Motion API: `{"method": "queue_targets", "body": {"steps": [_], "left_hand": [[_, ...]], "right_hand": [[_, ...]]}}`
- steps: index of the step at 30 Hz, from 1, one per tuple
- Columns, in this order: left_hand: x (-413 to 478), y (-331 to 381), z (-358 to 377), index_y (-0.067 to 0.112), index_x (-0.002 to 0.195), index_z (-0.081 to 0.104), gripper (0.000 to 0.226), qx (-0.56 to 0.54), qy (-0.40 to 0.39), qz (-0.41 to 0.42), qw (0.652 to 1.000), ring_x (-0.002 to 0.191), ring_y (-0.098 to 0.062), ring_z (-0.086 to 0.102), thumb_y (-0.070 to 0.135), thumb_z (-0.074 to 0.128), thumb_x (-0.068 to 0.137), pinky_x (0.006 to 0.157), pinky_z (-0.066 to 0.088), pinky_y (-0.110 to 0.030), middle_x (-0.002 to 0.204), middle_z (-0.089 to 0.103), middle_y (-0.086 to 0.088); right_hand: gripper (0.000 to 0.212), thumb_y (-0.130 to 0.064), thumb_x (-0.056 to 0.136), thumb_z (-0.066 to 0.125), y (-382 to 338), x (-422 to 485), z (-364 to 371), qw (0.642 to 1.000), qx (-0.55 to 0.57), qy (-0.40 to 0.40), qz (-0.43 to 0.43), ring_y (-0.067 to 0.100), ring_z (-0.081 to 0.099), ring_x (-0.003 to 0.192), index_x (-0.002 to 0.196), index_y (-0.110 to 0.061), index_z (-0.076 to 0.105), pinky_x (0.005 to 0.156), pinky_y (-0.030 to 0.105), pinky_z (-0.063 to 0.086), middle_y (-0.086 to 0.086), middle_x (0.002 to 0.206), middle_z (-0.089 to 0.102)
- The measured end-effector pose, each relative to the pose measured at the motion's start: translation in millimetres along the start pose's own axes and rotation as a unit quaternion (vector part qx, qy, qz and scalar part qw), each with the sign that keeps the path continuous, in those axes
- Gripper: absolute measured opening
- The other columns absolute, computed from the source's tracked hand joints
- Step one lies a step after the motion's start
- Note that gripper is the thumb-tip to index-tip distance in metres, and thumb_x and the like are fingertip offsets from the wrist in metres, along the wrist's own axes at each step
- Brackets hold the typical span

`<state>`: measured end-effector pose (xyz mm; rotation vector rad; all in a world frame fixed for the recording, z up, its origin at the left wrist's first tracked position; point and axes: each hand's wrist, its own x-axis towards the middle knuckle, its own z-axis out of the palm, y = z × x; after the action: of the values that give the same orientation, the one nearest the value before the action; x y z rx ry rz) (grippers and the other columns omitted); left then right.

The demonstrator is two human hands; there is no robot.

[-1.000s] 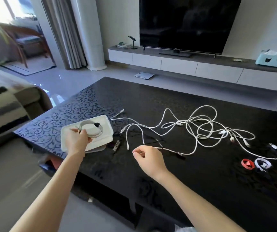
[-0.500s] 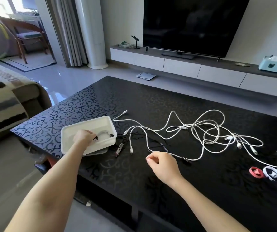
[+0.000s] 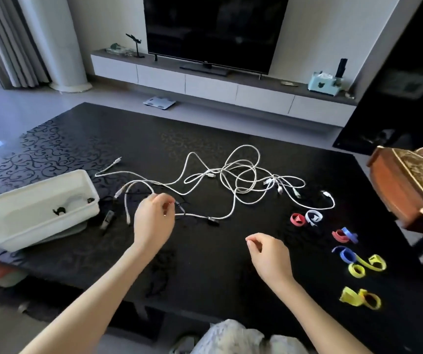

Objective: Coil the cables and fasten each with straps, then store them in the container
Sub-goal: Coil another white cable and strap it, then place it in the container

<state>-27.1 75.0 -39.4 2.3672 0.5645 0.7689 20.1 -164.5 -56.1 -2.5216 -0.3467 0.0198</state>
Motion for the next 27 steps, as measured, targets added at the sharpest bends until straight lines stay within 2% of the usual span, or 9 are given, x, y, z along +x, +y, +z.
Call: {"method": "queue_targets", "body": {"steps": [4,8,13,17,19,21,24,27], "left_hand": [[-31.6,52.6,54.7,0.013,0.087,0.071,0.010,-0.040,-0.106,0.064,0.991,0.078,-0.023,0.059,0.006,0.064,0.083,0.068,0.038,-0.026,0.083,0.064,-0.001],[-46.5,87.3,89.4,0.015,0.090,0.070,0.012,-0.055,-0.173,0.089,0.979,0.077,-0.018,0.057,0.009,0.060,0.087,0.066,0.036,-0.024,0.080,0.055,0.007],[-51.0,111.5,117.0,0.017,0.093,0.070,0.014,-0.047,-0.209,0.095,0.972,0.079,-0.016,0.056,0.010,0.059,0.088,0.067,0.037,-0.023,0.084,0.057,0.006],[-50.6,122.8,129.9,0.018,0.093,0.070,0.016,-0.043,-0.225,0.088,0.969,0.080,-0.016,0.056,0.010,0.057,0.088,0.067,0.037,-0.024,0.084,0.056,0.006],[-48.7,126.6,133.5,0.018,0.093,0.070,0.016,-0.042,-0.225,0.090,0.969,0.081,-0.017,0.056,0.010,0.057,0.088,0.068,0.038,-0.024,0.084,0.056,0.006],[-45.1,127.5,136.8,0.017,0.093,0.070,0.016,-0.033,-0.219,0.095,0.971,0.083,-0.019,0.056,0.009,0.057,0.087,0.069,0.038,-0.025,0.085,0.057,0.005],[-36.9,121.4,139.5,0.012,0.095,0.070,0.016,0.023,-0.163,0.116,0.980,0.089,-0.028,0.054,0.006,0.063,0.083,0.071,0.036,-0.029,0.091,0.059,-0.003],[-24.8,110.7,142.0,0.011,0.106,0.061,0.028,0.187,-0.142,0.089,0.968,0.096,-0.033,0.054,0.019,0.068,0.081,0.078,0.039,-0.040,0.104,0.057,-0.010]], "right_hand": [[0.021,-0.015,0.089,0.061,69.5,-6.8,-35.4,0.983,-0.145,0.104,0.039,0.023,0.062,0.096,0.108,-0.013,0.070,0.080,0.031,0.048,0.001,0.102,0.071],[0.029,-0.027,0.094,0.054,118.2,2.6,-66.3,0.954,-0.281,0.074,0.076,0.025,0.055,0.109,0.119,-0.015,0.062,0.089,0.033,0.043,0.001,0.115,0.064],[0.043,-0.034,0.092,0.057,151.4,26.2,-82.7,0.949,-0.284,0.105,0.090,0.026,0.053,0.112,0.132,-0.018,0.052,0.090,0.035,0.043,0.003,0.123,0.060],[0.051,-0.032,0.091,0.058,151.0,56.2,-80.4,0.962,-0.269,0.053,-0.008,0.025,0.048,0.117,0.139,-0.023,0.042,0.094,0.035,0.038,0.001,0.130,0.053],[0.051,-0.032,0.091,0.057,147.7,67.1,-75.7,0.961,-0.275,0.008,-0.021,0.025,0.046,0.118,0.139,-0.025,0.041,0.095,0.035,0.037,0.000,0.134,0.050],[0.039,-0.033,0.093,0.054,144.5,75.1,-70.3,0.957,-0.288,-0.027,-0.010,0.025,0.047,0.116,0.131,-0.026,0.049,0.094,0.035,0.037,0.000,0.131,0.053],[0.018,-0.033,0.094,0.052,133.6,79.7,-66.7,0.954,-0.295,-0.050,-0.007,0.023,0.054,0.106,0.105,-0.025,0.063,0.091,0.035,0.035,0.000,0.113,0.062],[0.025,-0.046,0.091,0.052,116.6,82.4,-69.0,0.952,-0.297,-0.079,-0.004,0.022,0.062,0.094,0.090,-0.027,0.068,0.095,0.039,0.032,-0.002,0.093,0.069]]}}
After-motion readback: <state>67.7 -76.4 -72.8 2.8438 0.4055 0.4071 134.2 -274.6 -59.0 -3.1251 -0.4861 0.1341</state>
